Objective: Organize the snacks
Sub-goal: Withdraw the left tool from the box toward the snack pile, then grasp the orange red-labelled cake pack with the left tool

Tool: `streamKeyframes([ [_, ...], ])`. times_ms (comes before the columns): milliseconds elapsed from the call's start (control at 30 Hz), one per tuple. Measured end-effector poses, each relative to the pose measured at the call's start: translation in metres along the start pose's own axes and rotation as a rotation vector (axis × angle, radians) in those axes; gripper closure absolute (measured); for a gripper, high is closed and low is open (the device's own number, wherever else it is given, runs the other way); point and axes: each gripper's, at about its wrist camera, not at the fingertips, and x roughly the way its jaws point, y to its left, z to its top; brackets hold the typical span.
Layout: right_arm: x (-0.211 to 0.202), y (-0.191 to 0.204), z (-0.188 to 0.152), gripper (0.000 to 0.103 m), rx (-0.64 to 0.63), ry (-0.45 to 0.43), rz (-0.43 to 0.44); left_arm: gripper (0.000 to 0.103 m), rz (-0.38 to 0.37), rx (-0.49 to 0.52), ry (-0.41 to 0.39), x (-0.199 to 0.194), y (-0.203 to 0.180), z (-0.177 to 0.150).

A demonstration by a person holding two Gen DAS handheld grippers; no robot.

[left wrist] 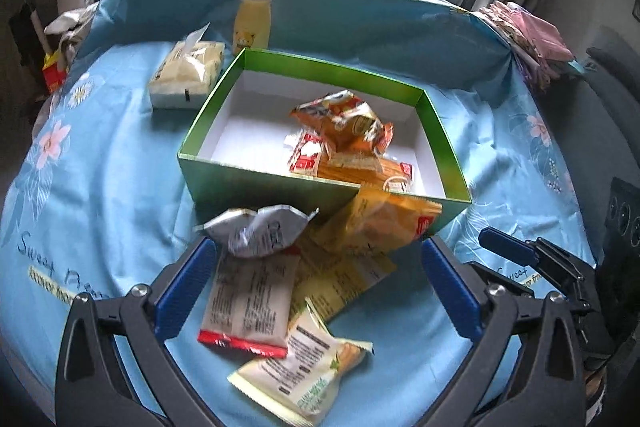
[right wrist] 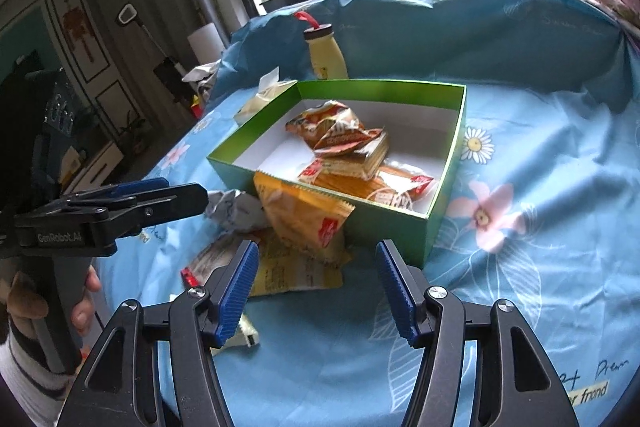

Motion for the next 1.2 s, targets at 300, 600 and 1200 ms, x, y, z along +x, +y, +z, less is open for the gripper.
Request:
streamKeyframes([
  [300,-0.002,0.003,-0.01,0.041,0.012,0.006,0.0,0.0,0.006,-0.022,0.029,-0.002,0.001,-0.01],
  [600,0.002,0.002,-0.014,0.041,0.019,0.018,0.001,0.0,0.003,-0.001,0.038,0.0,-0.004,-0.014],
  [1200,0.023,-0.005,-0.026,0.041,0.031,0.048,-0.017,0.001,-0.112,0.031,0.055,0.02,-0.006,-0.021],
])
